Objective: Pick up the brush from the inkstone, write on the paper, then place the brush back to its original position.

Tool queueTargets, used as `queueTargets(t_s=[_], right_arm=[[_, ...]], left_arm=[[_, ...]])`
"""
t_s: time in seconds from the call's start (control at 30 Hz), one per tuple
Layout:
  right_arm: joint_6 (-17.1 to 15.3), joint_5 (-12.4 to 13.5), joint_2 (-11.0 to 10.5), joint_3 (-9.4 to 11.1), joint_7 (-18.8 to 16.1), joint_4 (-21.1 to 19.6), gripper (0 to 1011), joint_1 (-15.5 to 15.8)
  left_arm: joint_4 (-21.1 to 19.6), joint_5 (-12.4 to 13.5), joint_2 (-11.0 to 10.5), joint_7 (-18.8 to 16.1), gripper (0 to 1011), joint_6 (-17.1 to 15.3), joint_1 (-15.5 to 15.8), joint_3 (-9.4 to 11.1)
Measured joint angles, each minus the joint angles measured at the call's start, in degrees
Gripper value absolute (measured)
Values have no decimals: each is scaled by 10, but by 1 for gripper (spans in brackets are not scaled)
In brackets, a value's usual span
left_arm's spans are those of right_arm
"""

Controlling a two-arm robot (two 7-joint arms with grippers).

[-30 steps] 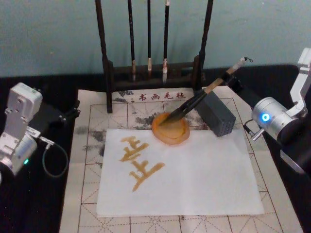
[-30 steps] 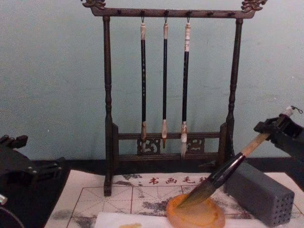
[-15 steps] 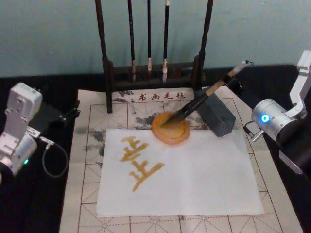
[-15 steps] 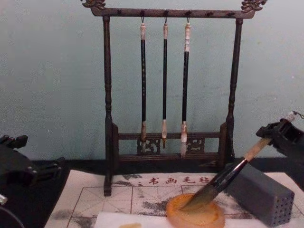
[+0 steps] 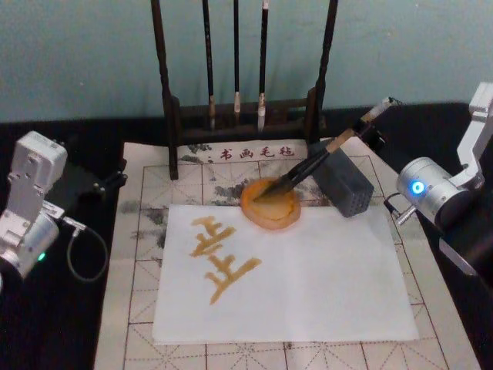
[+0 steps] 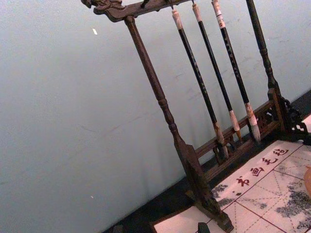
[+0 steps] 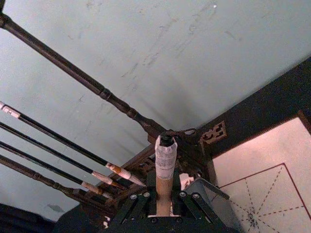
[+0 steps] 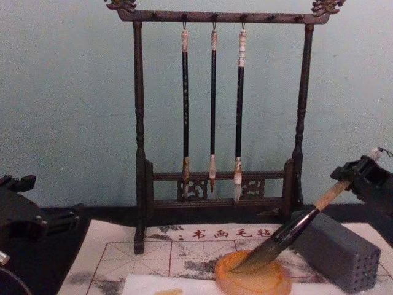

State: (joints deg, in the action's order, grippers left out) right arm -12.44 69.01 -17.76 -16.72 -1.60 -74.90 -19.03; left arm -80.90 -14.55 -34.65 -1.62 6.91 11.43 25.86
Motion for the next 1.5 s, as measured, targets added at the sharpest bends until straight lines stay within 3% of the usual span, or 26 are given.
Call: queueTargets(t_s=[0.73, 1.5], right_arm=[[5, 45, -11, -12, 30, -8, 185, 6], [15, 62, -21, -28, 35, 0, 185, -4]], left_arm=[[0, 0, 0, 0, 1001, 0, 0, 0], [0, 0, 0, 0, 1001, 0, 0, 0]])
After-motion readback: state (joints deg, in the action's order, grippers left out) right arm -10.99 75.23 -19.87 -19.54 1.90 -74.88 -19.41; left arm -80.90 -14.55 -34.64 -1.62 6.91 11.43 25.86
